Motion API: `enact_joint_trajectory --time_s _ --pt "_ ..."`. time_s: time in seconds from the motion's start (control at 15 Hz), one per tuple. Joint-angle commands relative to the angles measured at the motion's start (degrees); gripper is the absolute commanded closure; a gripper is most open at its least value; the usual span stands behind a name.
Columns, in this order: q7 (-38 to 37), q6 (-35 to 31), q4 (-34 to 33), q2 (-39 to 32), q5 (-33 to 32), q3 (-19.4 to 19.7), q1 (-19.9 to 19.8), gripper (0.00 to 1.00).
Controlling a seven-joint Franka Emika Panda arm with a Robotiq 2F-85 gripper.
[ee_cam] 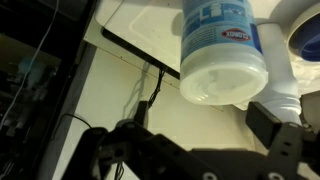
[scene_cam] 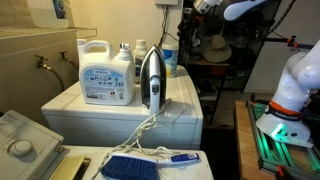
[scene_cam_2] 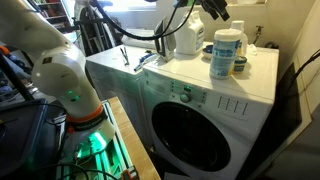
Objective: Close the top of the white bottle
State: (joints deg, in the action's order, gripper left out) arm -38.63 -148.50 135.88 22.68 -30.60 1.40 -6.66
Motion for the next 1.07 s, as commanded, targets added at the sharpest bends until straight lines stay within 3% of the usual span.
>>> enact_joint_trajectory --time_s 0.0,0.27,0.53,1.0 --pt "4.3 6.3 2.1 6.5 10.6 -1.5 -0.5 0.00" --pt "5.2 16.1 1.3 12.1 15.8 -3.2 -1.8 0.00" --pt "3.8 23.0 0.6 17.4 16.1 -5.2 -3.9 0.00" --pt "4.4 23.5 -0.4 18.7 15.6 -6.6 -5.3 0.00"
